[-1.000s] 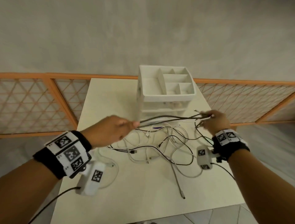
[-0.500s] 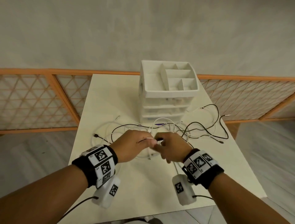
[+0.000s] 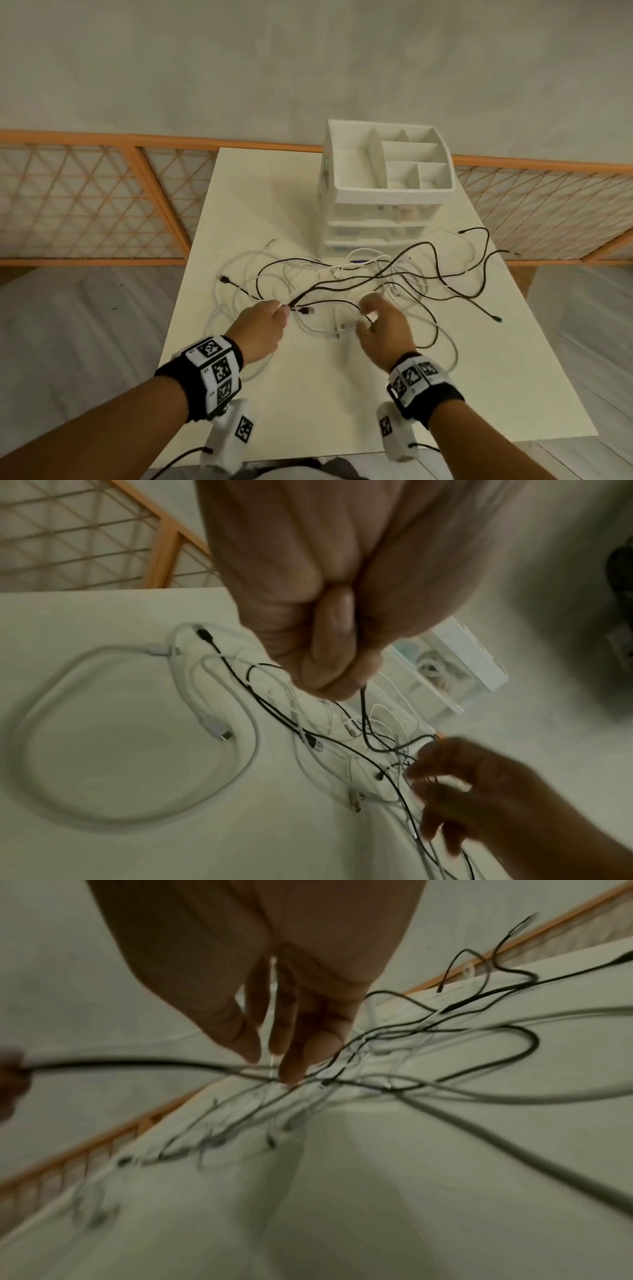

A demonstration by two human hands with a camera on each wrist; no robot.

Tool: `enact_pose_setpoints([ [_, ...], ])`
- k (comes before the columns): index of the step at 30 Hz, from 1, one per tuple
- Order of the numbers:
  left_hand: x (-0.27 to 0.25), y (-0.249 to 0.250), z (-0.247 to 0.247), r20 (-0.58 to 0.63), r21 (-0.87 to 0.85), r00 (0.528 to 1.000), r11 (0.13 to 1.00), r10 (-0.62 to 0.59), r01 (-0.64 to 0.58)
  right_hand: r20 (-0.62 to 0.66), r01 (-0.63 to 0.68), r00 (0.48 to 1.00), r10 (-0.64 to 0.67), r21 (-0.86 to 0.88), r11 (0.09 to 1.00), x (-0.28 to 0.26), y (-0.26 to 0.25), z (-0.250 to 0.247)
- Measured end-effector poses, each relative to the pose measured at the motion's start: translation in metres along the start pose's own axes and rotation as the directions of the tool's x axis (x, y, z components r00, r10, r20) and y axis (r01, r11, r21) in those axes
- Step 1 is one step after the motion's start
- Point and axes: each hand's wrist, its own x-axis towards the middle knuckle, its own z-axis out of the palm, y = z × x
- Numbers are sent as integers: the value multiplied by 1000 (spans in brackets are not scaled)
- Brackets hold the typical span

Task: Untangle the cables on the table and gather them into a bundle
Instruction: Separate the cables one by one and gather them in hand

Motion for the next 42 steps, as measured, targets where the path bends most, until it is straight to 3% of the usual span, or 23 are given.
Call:
enact_pose_setpoints([
  [3,1,3,-7,-114,-153,992,988,-52,34,342,123,939,-29,-257,959,-8,-2,30],
  [5,0,9,-12,-112,-236,991,971,-72,44,382,115,923,46,-389,914,-3,-8,37],
  [7,0,18,-19,-98,-311,993,950,-63,29,355,94,933,64,-411,907,8,-19,32],
  [9,-1,27,-29,-86,-407,995,913,-58,18,269,67,963,11,-280,958,24,-33,9],
  [11,-2,32,-38,-67,-437,997,899,-25,-7,11,71,997,-71,-77,994,41,-53,-31],
  [14,-5,38,-47,-31,-396,999,917,40,-49,-385,165,919,-84,181,970,53,-91,-104],
  [17,-6,44,-51,-31,-379,998,924,49,-57,-574,348,809,-127,291,891,45,-126,-153],
  [19,-7,48,-53,-9,-430,999,902,46,-45,-548,376,818,-175,280,883,35,-135,-158],
  [22,-8,57,-57,15,-508,994,857,111,-88,-290,272,936,-200,231,934,15,-136,-142],
  [25,-8,71,-59,-111,-552,969,798,220,-244,-137,236,968,-212,196,952,3,-133,-122],
  [29,-19,98,-45,-102,-507,908,764,405,-398,-204,318,940,-273,239,917,6,-148,-120],
  [32,-16,107,-30,-112,-472,893,767,437,-434,-333,370,897,-289,210,905,16,-160,-144],
  [36,4,99,-27,-183,-402,918,825,353,-397,-425,329,881,-208,236,914,26,-151,-173],
  [39,19,92,-36,-230,-363,935,868,268,-338,-499,296,862,-89,353,887,26,-127,-186],
  [42,23,93,-47,-286,-350,938,890,195,-292,-454,227,890,43,523,821,21,-107,-196],
])
